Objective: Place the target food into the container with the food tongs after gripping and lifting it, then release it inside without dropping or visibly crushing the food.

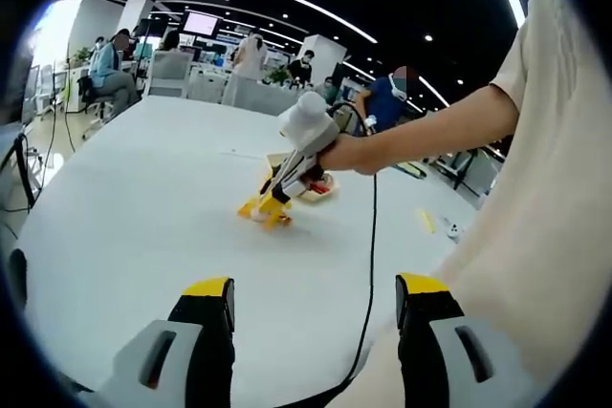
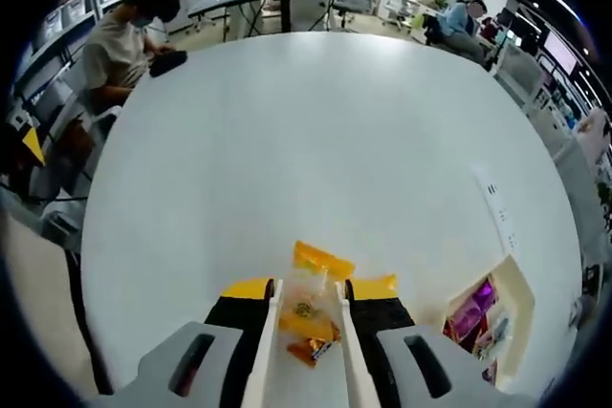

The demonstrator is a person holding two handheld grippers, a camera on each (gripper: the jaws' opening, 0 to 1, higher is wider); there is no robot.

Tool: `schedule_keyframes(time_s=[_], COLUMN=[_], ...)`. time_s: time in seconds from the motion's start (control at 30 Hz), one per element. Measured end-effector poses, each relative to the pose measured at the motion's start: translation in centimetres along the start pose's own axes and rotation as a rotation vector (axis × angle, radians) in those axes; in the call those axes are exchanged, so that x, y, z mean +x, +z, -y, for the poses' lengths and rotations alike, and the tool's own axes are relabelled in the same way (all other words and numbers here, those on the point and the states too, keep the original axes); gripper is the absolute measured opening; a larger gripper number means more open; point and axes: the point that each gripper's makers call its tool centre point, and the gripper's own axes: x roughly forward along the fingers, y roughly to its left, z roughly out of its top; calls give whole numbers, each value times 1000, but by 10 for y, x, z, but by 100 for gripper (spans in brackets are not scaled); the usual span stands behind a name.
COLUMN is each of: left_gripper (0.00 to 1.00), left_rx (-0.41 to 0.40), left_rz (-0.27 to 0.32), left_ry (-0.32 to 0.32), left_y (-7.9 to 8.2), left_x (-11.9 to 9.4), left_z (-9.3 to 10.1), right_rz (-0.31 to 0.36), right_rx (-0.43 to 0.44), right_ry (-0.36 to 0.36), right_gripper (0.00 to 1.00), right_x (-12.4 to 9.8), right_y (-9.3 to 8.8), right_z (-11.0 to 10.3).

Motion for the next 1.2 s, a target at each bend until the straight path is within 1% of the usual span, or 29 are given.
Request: schedule_keyframes(time_s=[0.17, 0.83, 1.03, 1.2], left_gripper=[68, 68, 68, 68], left_rx=[-2, -7, -7, -8], left_rz=[-2, -5, -4, -3], left_ry=[2, 5, 7, 6], left_y=[-1, -3, -2, -2], left_x=[-1, -2, -3, -2], left_z=[-1, 0, 0, 0], right_rz=[-13, -19, -5, 17], right_rx=[-7, -8, -21, -9], right_ry=[5, 24, 40, 40], right_gripper=[29, 27, 26, 26], right_x=[4, 7, 6, 3], right_y=[-1, -7, -6, -2], right_z=[-3, -7, -11, -9])
